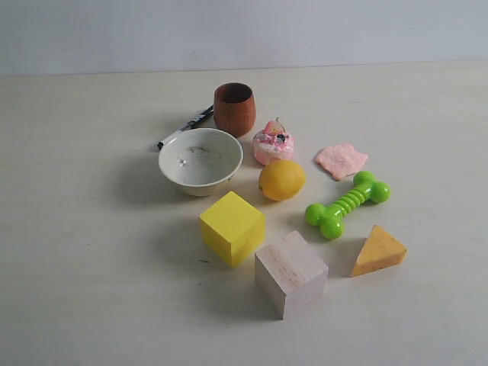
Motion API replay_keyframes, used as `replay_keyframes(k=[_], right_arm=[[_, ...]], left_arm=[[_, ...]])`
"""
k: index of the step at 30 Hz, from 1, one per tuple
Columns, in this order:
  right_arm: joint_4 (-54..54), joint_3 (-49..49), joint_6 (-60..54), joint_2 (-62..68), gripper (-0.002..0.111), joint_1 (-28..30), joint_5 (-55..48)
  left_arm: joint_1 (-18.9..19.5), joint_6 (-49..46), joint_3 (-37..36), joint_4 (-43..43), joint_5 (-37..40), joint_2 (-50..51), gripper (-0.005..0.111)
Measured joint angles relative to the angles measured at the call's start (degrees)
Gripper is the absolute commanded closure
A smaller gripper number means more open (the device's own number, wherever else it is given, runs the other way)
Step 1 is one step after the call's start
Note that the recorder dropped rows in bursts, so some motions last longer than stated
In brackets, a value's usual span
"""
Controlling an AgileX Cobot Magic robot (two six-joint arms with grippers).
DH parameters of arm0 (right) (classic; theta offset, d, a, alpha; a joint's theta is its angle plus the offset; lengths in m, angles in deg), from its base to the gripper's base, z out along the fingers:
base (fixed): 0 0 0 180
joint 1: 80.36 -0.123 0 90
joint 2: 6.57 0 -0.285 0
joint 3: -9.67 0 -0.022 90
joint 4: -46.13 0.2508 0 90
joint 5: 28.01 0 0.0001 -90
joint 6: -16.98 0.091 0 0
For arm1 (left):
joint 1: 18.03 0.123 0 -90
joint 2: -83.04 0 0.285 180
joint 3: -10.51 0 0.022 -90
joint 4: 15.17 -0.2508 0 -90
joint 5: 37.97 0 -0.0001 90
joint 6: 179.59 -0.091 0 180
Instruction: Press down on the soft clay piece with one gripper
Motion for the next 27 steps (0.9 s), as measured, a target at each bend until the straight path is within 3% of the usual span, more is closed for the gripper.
replay_keyframes(k=[5,8,16,27], right_arm=[[13.8,-6.8,-20.8,10.5,0.108,-5.6,-7.7],[16.6,-9.0,-26.1,16.7,0.108,-8.4,-9.7],[25.2,-10.6,-27.1,26.1,0.108,-9.2,-9.7],[33.8,-11.2,-27.3,27.4,0.108,-9.2,1.1]], left_arm=[[0.0,0.0,0.0,0.0,0.0,0.0,0.107],[0.0,0.0,0.0,0.0,0.0,0.0,0.107],[0.0,0.0,0.0,0.0,0.0,0.0,0.107],[0.0,0.0,0.0,0.0,0.0,0.0,0.107]])
